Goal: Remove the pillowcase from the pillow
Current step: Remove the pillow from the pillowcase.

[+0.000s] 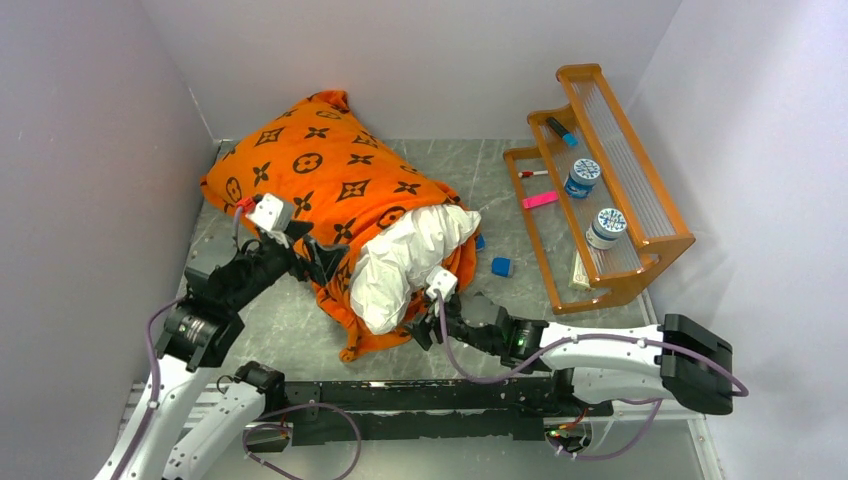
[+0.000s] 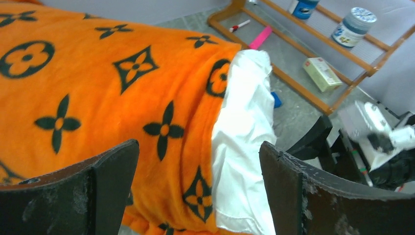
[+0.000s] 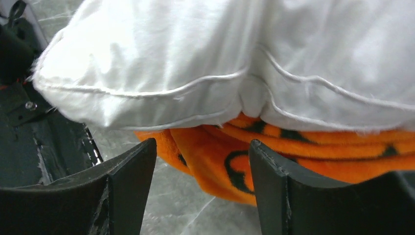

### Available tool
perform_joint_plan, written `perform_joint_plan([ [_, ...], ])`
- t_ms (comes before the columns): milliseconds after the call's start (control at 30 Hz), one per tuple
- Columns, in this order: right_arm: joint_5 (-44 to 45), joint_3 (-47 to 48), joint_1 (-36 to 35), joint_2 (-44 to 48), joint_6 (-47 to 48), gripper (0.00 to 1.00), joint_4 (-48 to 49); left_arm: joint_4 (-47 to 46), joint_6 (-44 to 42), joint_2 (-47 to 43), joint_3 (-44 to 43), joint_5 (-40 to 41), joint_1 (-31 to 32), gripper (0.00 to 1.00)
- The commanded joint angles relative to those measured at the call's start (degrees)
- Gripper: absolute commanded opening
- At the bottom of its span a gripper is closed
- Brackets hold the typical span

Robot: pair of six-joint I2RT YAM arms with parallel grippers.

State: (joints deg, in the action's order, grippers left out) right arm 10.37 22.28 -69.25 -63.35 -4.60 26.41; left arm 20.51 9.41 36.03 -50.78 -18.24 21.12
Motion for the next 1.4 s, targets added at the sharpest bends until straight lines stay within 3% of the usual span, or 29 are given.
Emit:
perform_joint_plan([
  [0, 7.3, 7.8, -0.1, 1.5, -15.6, 0.73, -19.8, 4.9, -1.5, -3.9, 2.8, 6.3, -0.2, 0.97],
  [67, 7.5, 11.4, -0.1, 0.7, -20.0, 0.76, -26.8, 4.4, -0.9, -5.7, 4.7, 6.4, -0.2, 0.97],
  [200, 4.8, 18.7, -0.1, -2.1, -24.3, 0.99, -35.8, 3.6, 2.8, -8.1, 8.0, 9.2, -0.2, 0.96],
  [333, -0.7, 17.8, -0.1, -2.8, -25.1, 1.0, -33.8, 0.7, 4.9, -10.4, 12.5, 10.4, -0.2, 0.96],
  [500, 4.0, 16.0, 0.0, 1.4, -29.4, 1.0, -29.2, 0.5, 6.0, -12.1, 15.4, 12.5, -0.2, 0.96],
  [933, 13.9, 5.9, 0.1, 9.7, -34.0, 1.0, -7.0, -0.9, 3.4, -9.8, 18.4, 7.8, -0.2, 0.96],
  [1167, 16.0, 6.3, 0.4, 7.6, -38.0, 1.0, -6.6, -1.6, 2.8, -8.1, 18.5, 6.2, -0.3, 0.97],
  [1367, 13.3, 4.8, 0.6, 4.2, -42.4, 1.0, 1.1, -2.1, 2.7, -7.0, 18.8, 2.4, -0.8, 0.97],
])
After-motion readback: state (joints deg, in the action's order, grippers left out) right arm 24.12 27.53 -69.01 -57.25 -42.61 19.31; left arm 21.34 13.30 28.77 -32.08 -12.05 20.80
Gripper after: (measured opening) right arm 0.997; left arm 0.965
